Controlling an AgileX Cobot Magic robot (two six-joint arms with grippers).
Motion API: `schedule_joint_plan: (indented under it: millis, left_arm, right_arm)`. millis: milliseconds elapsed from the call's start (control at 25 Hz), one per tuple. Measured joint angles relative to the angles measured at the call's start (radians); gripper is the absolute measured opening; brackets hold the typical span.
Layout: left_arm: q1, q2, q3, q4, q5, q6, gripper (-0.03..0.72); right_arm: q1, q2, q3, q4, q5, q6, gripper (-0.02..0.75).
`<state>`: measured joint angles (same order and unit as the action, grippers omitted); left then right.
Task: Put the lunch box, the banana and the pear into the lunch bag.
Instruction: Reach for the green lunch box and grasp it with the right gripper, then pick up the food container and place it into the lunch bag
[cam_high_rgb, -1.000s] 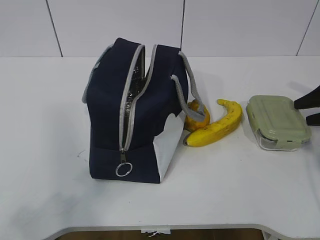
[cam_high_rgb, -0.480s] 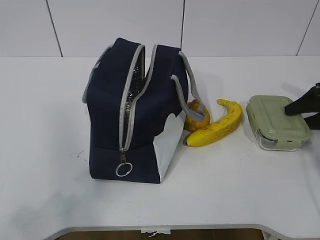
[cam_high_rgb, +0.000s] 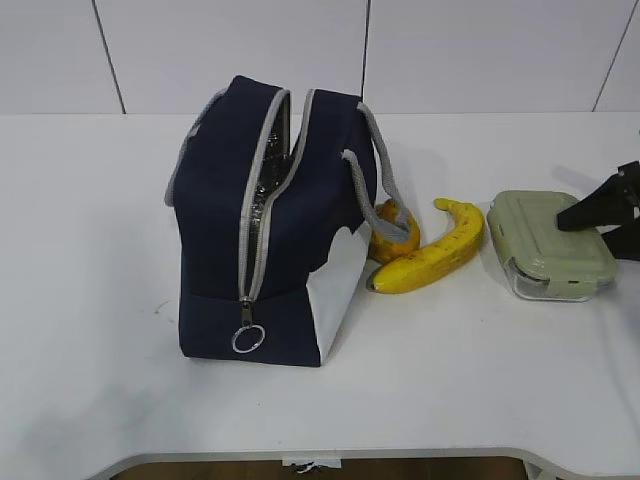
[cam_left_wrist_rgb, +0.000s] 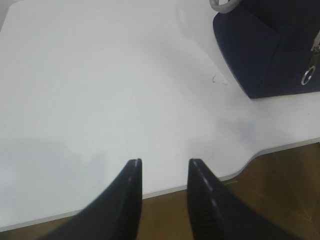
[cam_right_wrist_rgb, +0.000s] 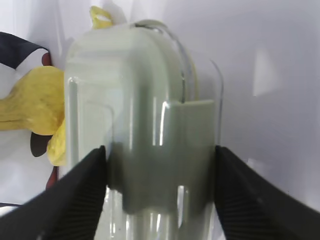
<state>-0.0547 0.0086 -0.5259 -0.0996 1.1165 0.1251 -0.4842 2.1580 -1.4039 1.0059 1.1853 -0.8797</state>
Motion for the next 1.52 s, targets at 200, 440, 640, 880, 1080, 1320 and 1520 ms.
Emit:
schedule_joint_plan:
  millis: [200,440,640,880,1080,1320,1520]
  left_arm:
    - [0.000,0.000,0.000,0.000,0.000,0.000,0.240]
    - [0.000,0.000,0.000,0.000,0.000,0.000,0.239]
    - [0.000,0.000,0.000,0.000,0.000,0.000,0.239]
    - [0.000,0.000,0.000,0.000,0.000,0.000,0.239]
    - [0.000,0.000,0.000,0.000,0.000,0.000,0.239]
    - [0.000,0.000,0.000,0.000,0.000,0.000,0.239]
    - [0.000,0.000,0.000,0.000,0.000,0.000,0.240]
  right_arm:
    - [0.001,0.000,-0.002,0.010,0.015,0.031,0.403]
    - [0.001,-0.009,-0.002,0.003,0.019,0.057,0.387]
    - [0.001,-0.028,-0.002,-0.017,0.008,0.064,0.387]
    - [0.001,-0.028,-0.002,-0.012,0.002,0.105,0.382]
    - [0.001,-0.031,-0.002,-0.008,-0.007,0.136,0.376]
    - [0.002,-0.039,-0.002,0.002,-0.017,0.227,0.375]
    - [0.002,-0.099,0.000,-0.005,-0.019,0.258,0.375]
